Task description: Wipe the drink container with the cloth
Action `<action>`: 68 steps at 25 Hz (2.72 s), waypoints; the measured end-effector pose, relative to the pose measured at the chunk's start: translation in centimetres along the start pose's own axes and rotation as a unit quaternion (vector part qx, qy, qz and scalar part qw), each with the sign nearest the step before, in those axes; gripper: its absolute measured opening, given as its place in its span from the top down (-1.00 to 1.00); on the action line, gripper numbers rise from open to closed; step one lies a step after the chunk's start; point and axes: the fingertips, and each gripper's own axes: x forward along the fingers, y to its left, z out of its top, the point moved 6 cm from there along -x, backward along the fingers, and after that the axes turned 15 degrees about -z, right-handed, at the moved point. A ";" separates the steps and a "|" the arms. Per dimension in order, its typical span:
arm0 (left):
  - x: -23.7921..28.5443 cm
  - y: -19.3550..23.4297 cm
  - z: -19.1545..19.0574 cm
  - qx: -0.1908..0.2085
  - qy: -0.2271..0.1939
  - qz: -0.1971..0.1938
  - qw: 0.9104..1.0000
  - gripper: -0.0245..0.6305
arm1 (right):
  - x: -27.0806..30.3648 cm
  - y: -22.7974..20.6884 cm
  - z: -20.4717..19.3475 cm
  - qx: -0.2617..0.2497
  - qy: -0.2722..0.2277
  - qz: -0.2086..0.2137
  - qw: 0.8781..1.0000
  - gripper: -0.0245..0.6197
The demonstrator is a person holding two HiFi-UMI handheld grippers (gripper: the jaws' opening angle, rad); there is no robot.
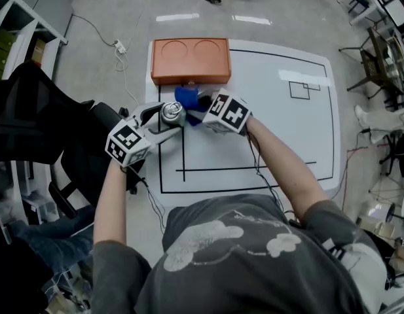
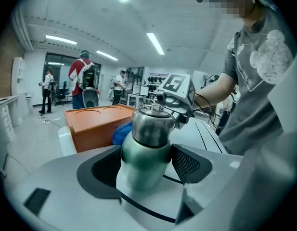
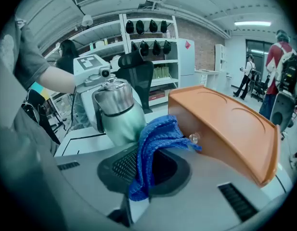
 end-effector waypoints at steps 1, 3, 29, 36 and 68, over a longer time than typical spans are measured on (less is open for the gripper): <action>-0.1 -0.2 -0.1 -0.010 -0.010 0.019 1.000 -0.06 | -0.2 0.1 0.0 0.002 -0.003 -0.002 1.000 0.79; -0.3 -0.7 -0.5 -0.029 -0.028 0.062 0.997 -0.06 | -0.8 0.2 -0.2 0.007 -0.010 -0.006 1.000 0.79; 3.6 -4.4 0.9 -0.238 -0.123 0.533 0.803 -0.22 | -10.0 0.2 -2.4 0.003 -0.084 -0.041 0.996 0.79; 4.1 -4.0 0.0 -0.261 -0.105 0.544 0.790 -0.05 | -10.0 0.0 -2.6 0.004 -0.086 -0.043 0.995 0.79; -0.7 -1.1 -0.8 0.018 0.013 0.035 0.999 -0.04 | -5.3 0.3 5.6 -0.093 -0.105 0.122 0.982 0.79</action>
